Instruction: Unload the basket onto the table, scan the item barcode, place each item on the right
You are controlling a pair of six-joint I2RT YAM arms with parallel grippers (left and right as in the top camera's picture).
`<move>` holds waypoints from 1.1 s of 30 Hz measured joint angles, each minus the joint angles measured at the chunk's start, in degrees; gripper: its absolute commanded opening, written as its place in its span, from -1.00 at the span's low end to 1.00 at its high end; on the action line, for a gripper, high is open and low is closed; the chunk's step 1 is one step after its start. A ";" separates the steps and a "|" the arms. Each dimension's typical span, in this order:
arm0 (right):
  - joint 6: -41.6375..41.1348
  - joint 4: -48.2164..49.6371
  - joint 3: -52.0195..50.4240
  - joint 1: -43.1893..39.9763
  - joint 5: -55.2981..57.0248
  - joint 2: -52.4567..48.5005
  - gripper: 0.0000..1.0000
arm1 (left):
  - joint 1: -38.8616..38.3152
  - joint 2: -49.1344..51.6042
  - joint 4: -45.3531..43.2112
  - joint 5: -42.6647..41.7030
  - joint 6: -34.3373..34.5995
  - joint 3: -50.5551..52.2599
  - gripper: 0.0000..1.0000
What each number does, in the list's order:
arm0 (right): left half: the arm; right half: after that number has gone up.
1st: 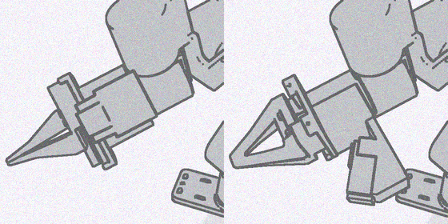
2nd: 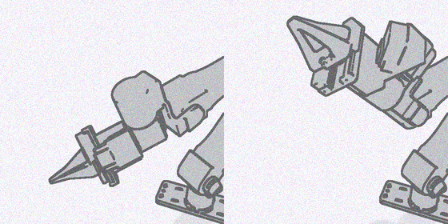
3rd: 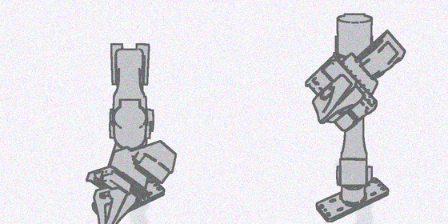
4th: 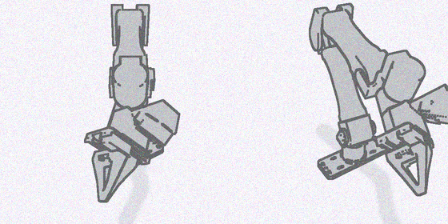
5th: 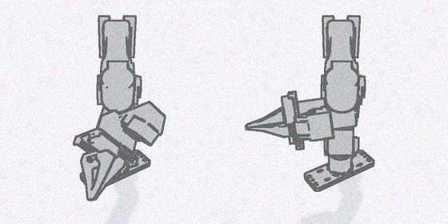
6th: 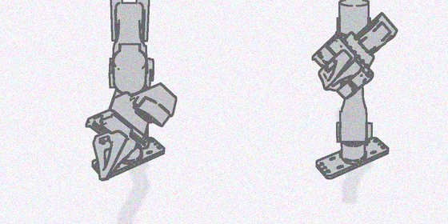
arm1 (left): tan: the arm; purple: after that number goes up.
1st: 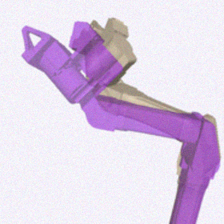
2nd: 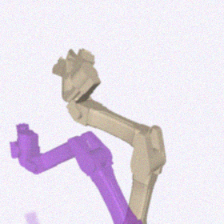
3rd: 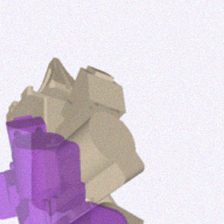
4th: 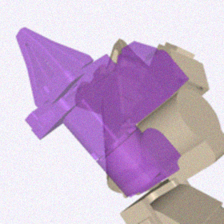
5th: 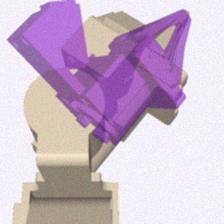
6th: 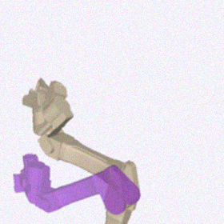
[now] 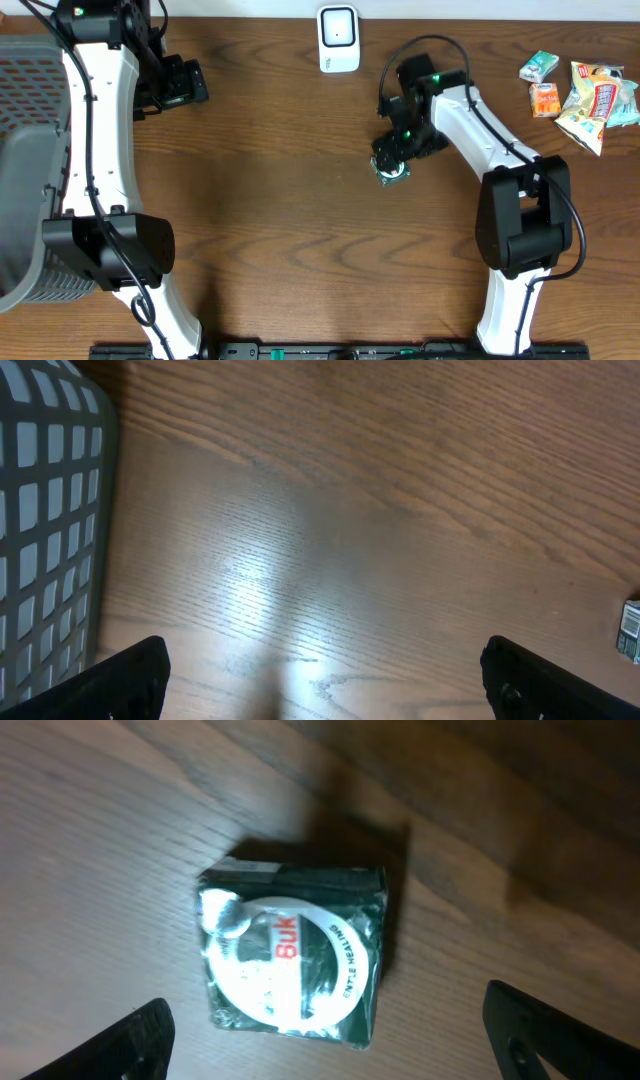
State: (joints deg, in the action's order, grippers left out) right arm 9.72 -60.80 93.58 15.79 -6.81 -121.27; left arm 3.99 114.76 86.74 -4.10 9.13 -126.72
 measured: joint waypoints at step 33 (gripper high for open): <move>0.28 7.32 -7.45 5.40 10.21 0.02 0.49 | 0.00 0.00 0.00 -0.02 0.00 0.00 0.95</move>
State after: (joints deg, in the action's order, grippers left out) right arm 10.00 -53.47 86.13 21.19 3.40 -121.25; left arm 3.99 114.76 86.74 -4.12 9.13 -126.72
